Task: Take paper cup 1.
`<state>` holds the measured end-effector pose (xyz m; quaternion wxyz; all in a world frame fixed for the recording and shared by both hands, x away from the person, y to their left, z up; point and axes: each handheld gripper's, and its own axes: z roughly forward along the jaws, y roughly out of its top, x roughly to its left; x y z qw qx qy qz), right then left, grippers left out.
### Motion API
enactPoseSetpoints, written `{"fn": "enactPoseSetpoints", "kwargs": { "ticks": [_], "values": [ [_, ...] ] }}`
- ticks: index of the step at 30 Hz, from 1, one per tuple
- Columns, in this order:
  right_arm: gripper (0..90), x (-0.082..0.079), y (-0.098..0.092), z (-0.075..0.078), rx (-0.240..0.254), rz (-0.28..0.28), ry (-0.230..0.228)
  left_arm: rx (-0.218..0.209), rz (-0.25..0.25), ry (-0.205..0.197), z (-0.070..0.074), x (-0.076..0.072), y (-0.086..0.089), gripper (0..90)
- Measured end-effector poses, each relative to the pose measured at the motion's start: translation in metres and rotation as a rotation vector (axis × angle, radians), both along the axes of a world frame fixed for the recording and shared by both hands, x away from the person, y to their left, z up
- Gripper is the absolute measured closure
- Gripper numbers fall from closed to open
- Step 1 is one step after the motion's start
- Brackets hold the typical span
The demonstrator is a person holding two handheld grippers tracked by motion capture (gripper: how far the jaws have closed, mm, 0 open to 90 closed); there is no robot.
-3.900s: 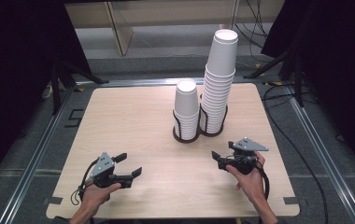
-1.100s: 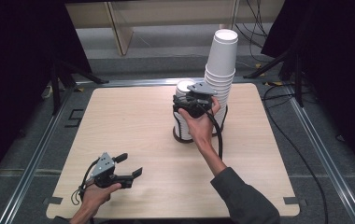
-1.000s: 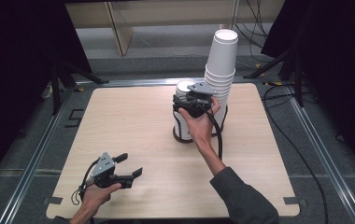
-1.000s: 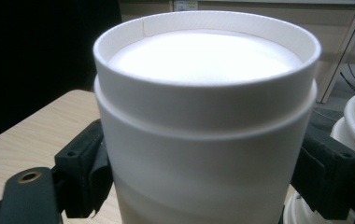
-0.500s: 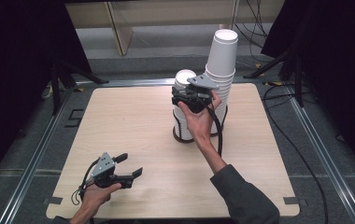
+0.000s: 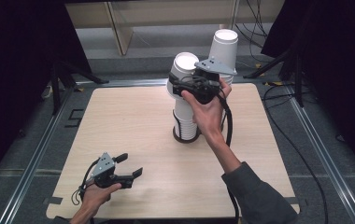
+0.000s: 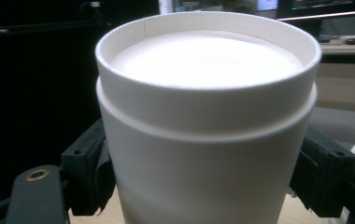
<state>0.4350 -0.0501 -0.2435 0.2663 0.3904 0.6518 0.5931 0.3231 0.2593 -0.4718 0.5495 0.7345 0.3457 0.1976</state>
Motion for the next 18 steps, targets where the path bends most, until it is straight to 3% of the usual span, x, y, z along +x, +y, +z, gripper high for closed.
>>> {"fn": "enactPoseSetpoints", "kwargs": {
  "ticks": [2,3,5,6,8,9,12,13,16,18],
  "values": [
    [20.1,-0.009,0.000,-0.001,0.001,0.034,-0.007,-0.005,0.001,-0.001,0.000,0.000,0.000,14.3],
    [20.1,-0.018,0.000,-0.005,0.001,0.078,0.015,0.023,0.004,0.000,0.001,-0.001,0.001,14.3],
    [20.1,-0.021,0.000,-0.007,0.001,0.091,0.021,0.011,0.002,0.001,0.001,-0.001,0.001,14.4],
    [20.1,-0.028,0.000,-0.015,-0.001,0.128,0.023,-0.006,-0.004,-0.003,0.001,0.000,0.000,14.3],
    [20.1,-0.031,0.000,-0.019,-0.003,0.134,0.016,0.000,-0.002,-0.003,0.001,-0.001,0.001,14.3],
    [20.1,-0.037,0.000,-0.029,-0.009,0.167,0.049,0.001,-0.003,-0.005,0.002,-0.001,0.001,14.3],
    [20.1,-0.042,0.000,-0.042,-0.016,0.201,0.050,-0.001,-0.008,-0.006,0.002,-0.001,0.001,14.3],
    [20.1,-0.045,0.001,-0.047,-0.014,0.207,0.082,-0.008,-0.007,-0.009,0.002,-0.001,0.000,14.3],
    [20.1,-0.045,0.000,-0.059,-0.033,0.221,0.057,-0.026,-0.015,-0.013,0.000,-0.001,-0.002,14.3],
    [20.1,-0.046,0.000,-0.067,-0.030,0.229,0.077,-0.015,-0.011,-0.008,0.001,-0.001,-0.001,14.3]
  ]
}}
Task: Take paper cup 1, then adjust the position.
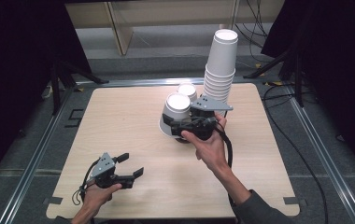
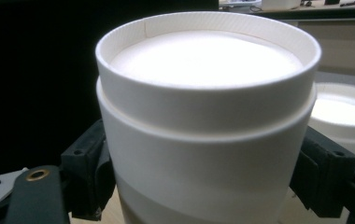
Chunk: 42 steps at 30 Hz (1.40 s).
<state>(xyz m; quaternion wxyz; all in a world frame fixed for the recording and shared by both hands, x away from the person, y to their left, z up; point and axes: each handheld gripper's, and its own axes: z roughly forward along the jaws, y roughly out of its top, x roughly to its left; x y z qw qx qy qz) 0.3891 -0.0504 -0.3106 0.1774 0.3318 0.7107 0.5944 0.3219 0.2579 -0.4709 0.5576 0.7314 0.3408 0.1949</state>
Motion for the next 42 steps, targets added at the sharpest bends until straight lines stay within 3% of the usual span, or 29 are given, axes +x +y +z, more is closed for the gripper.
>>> {"fn": "enactPoseSetpoints", "kwargs": {
  "ticks": [9,15,25,28,29,32,33,36,38,40,42],
  "values": [
    [20.1,-0.002,-0.003,-0.030,0.007,0.033,0.052,-0.008,-0.008,-0.007,-0.001,0.000,0.000,14.3],
    [20.1,-0.002,-0.003,-0.051,-0.013,0.054,0.091,0.018,-0.001,-0.008,0.001,-0.002,0.002,14.3],
    [20.0,-0.005,-0.003,-0.081,-0.028,0.090,0.142,-0.011,-0.008,-0.021,0.000,-0.002,0.000,14.4],
    [20.0,-0.006,-0.001,-0.085,-0.024,0.104,0.152,-0.002,-0.014,-0.013,0.002,-0.004,-0.002,14.4],
    [20.0,-0.007,0.000,-0.086,-0.020,0.106,0.154,-0.029,-0.035,-0.016,0.001,-0.004,-0.005,14.4],
    [20.0,-0.007,0.002,-0.087,-0.028,0.121,0.140,-0.039,-0.041,-0.009,0.002,-0.005,-0.010,14.4],
    [20.0,-0.009,0.005,-0.087,-0.015,0.129,0.148,-0.056,-0.055,-0.019,0.002,-0.004,-0.014,14.4],
    [20.0,-0.012,0.011,-0.089,-0.027,0.150,0.127,-0.048,-0.094,-0.039,0.005,-0.008,-0.024,14.4],
    [20.0,-0.013,0.016,-0.091,-0.027,0.175,0.128,-0.056,-0.098,-0.061,0.006,-0.009,-0.028,14.4],
    [20.0,-0.014,0.017,-0.092,-0.042,0.166,0.121,-0.061,-0.099,-0.065,0.007,-0.009,-0.030,14.3],
    [20.0,-0.018,0.023,-0.094,-0.030,0.187,0.160,-0.077,-0.108,-0.074,0.007,-0.008,-0.033,14.3]
  ]
}}
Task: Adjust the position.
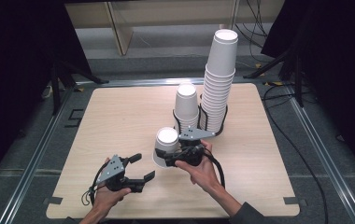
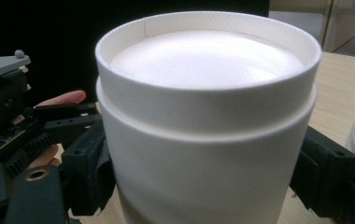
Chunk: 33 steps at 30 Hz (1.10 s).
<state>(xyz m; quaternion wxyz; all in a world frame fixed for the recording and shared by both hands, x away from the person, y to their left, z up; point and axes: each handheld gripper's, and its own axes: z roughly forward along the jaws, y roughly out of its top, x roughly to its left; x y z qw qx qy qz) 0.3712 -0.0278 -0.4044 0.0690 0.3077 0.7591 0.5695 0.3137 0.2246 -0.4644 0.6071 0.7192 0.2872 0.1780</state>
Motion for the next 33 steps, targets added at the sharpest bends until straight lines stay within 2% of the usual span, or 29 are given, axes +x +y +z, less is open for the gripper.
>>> {"fn": "enactPoseSetpoints", "kwargs": {
  "ticks": [2,3,4,5,8,10,11,12,14,15,18,19,20,22,23,24,25,26,31,32,33],
  "values": [
    [20.0,-0.001,0.001,0.000,0.000,0.000,-0.006,0.009,-0.004,0.004,0.000,0.000,-0.002,14.3],
    [20.1,-0.001,0.004,-0.001,-0.003,0.014,-0.031,0.017,-0.009,-0.003,0.000,0.000,-0.003,14.3],
    [20.1,-0.003,0.006,-0.001,0.000,0.019,-0.016,0.014,-0.012,-0.010,-0.001,0.001,-0.004,14.3],
    [20.1,-0.003,0.007,-0.002,-0.016,0.028,-0.046,0.030,-0.002,-0.005,0.000,0.001,-0.005,14.3],
    [20.1,-0.008,0.012,-0.002,-0.007,0.043,-0.027,0.031,-0.010,-0.014,-0.001,0.001,-0.007,14.3],
    [20.1,-0.007,0.013,-0.002,-0.009,0.050,-0.036,0.018,-0.013,-0.020,-0.002,0.002,-0.008,14.0],
    [20.2,-0.008,0.014,-0.003,-0.006,0.054,-0.039,0.044,-0.011,-0.010,-0.001,0.000,-0.008,14.0],
    [20.2,-0.009,0.016,-0.003,-0.010,0.053,-0.034,0.041,-0.015,-0.013,-0.001,0.000,-0.009,14.0],
    [20.3,-0.011,0.019,-0.003,-0.019,0.061,-0.032,0.044,-0.018,-0.021,-0.001,0.000,-0.010,11.6],
    [20.3,-0.012,0.022,-0.005,-0.005,0.079,-0.037,0.044,-0.017,-0.031,-0.001,0.000,-0.011,9.4],
    [20.3,-0.013,0.025,-0.006,0.012,0.091,-0.029,0.050,-0.011,-0.026,-0.001,0.000,-0.011,4.8],
    [20.3,-0.012,0.026,-0.006,0.012,0.102,-0.045,0.035,-0.016,-0.031,-0.002,0.001,-0.013,4.8],
    [20.3,-0.016,0.029,-0.006,0.021,0.106,-0.027,0.049,-0.013,-0.024,-0.001,0.000,-0.013,2.8],
    [20.3,-0.018,0.032,-0.005,0.027,0.117,-0.022,0.054,-0.014,-0.026,-0.001,0.000,-0.013,1.6],
    [20.3,-0.021,0.033,-0.004,0.028,0.120,0.000,0.046,-0.013,-0.025,-0.001,0.000,-0.014,1.1],
    [20.3,-0.021,0.033,-0.004,0.028,0.120,0.000,0.046,-0.013,-0.025,-0.001,0.000,-0.014,0.9],
    [20.3,-0.020,0.034,-0.005,0.033,0.132,-0.023,0.031,-0.017,-0.032,-0.002,0.001,-0.015,0.8],
    [20.3,-0.020,0.034,-0.005,0.033,0.132,-0.023,0.047,-0.013,-0.029,-0.001,0.000,-0.015,0.8],
    [20.2,-0.023,0.035,-0.004,0.033,0.141,0.016,0.047,-0.010,-0.030,-0.001,-0.001,-0.016,1.1],
    [20.0,-0.020,0.034,-0.006,0.036,0.131,-0.017,0.043,-0.009,-0.025,-0.001,-0.001,-0.015,1.7],
    [20.0,-0.020,0.034,-0.006,0.036,0.131,-0.017,0.043,-0.009,-0.025,-0.001,-0.001,-0.015,3.0]
  ]
}}
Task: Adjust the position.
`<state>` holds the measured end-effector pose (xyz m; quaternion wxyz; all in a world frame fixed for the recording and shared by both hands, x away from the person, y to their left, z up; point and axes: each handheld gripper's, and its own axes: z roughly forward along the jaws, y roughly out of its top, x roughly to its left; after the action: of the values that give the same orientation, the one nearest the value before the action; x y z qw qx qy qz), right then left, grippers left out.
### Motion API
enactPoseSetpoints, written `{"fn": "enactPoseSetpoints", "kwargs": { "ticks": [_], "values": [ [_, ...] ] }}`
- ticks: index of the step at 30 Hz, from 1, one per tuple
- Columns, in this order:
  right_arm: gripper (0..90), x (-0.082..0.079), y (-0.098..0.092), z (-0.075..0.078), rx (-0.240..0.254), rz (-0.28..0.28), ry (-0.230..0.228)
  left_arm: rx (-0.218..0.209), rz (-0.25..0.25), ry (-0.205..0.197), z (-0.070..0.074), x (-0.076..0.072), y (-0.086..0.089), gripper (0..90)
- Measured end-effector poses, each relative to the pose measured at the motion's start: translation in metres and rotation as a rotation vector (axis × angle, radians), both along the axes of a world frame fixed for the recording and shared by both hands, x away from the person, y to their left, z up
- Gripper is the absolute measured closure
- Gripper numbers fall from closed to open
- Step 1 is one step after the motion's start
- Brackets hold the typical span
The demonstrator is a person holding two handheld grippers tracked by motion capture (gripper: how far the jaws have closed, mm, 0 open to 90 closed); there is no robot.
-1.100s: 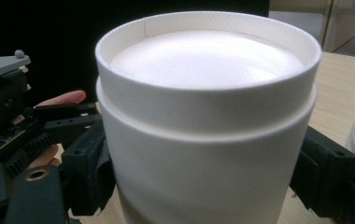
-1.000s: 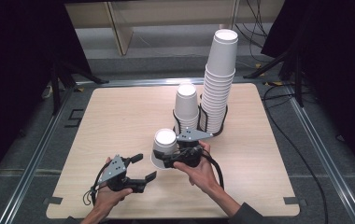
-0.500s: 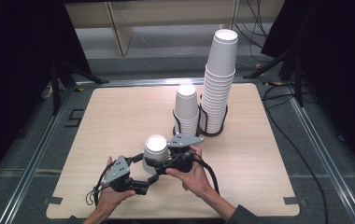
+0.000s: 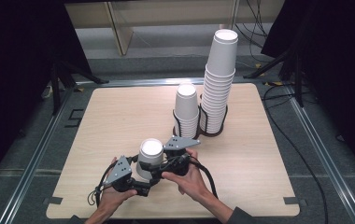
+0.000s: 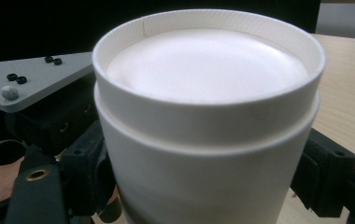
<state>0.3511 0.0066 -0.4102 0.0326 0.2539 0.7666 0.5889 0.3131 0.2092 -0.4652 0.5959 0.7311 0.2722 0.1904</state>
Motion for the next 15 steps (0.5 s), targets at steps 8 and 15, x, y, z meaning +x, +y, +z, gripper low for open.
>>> {"fn": "enactPoseSetpoints", "kwargs": {
  "ticks": [8,15],
  "values": [
    [16.4,0.001,-0.001,0.000,0.005,-0.004,0.046,0.013,-0.001,-0.031,0.003,-0.002,0.002,14.0],
    [15.6,0.005,-0.012,0.010,0.005,0.018,0.064,0.066,-0.010,-0.051,0.006,-0.002,0.002,16.8]
  ]
}}
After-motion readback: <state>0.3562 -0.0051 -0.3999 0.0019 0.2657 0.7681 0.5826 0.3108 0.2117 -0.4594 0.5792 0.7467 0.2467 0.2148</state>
